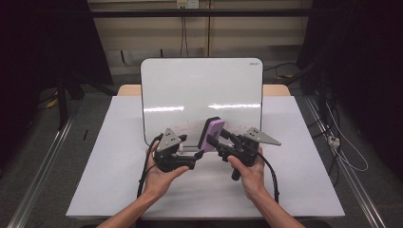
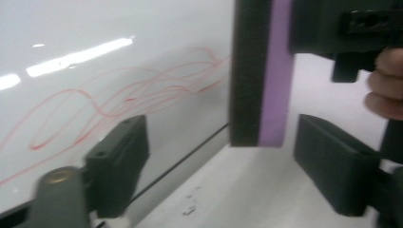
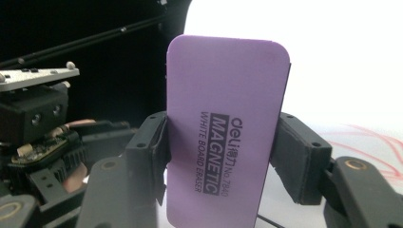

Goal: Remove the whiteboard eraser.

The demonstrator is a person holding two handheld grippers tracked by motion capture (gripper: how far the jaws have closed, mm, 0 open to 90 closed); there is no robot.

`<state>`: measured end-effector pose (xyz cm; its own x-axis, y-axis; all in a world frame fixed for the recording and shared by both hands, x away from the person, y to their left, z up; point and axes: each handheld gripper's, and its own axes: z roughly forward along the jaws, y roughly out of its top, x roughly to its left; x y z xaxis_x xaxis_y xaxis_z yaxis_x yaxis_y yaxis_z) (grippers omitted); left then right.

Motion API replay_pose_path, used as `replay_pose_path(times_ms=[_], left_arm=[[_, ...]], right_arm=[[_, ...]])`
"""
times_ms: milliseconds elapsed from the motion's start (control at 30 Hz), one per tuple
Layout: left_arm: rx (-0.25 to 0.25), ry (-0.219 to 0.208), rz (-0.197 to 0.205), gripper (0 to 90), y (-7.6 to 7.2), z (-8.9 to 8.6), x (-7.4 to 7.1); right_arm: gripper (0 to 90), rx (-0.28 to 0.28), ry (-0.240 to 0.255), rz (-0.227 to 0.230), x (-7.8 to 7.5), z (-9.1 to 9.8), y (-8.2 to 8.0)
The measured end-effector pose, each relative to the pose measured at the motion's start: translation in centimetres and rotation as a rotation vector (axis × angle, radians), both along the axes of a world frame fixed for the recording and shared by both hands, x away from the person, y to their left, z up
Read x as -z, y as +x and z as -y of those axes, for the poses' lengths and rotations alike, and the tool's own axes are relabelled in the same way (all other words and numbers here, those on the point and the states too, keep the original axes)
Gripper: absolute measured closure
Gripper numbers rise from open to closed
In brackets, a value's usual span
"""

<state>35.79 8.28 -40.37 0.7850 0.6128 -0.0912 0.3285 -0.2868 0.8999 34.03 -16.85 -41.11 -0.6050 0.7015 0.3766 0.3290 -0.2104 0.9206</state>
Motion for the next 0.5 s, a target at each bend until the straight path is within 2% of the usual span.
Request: replay_pose_path(times_ms=[33, 167, 333, 500], left_arm=[[0.0, 0.0, -0.014, 11.5, 0.1, -0.2, 0.0], [-0.032, 0.007, -0.014, 7.2, 0.2, -1.0, 0.0], [-0.058, 0.007, -0.011, 6.3, 0.4, -2.4, -0.3], [-0.049, 0.022, -0.006, 5.0, 0.2, -3.8, -0.3]], right_arm=[[41.1, 0.003, -0.005, -0.001, 0.0, 0.1, 0.0], [41.2, 0.01, -0.021, -0.005, 0.2, 0.5, -0.2], [41.2, 0.02, -0.039, 0.001, 0.2, 1.1, -0.4], [41.3, 0.027, -0.061, -0.002, 0.4, 1.5, -0.6]])
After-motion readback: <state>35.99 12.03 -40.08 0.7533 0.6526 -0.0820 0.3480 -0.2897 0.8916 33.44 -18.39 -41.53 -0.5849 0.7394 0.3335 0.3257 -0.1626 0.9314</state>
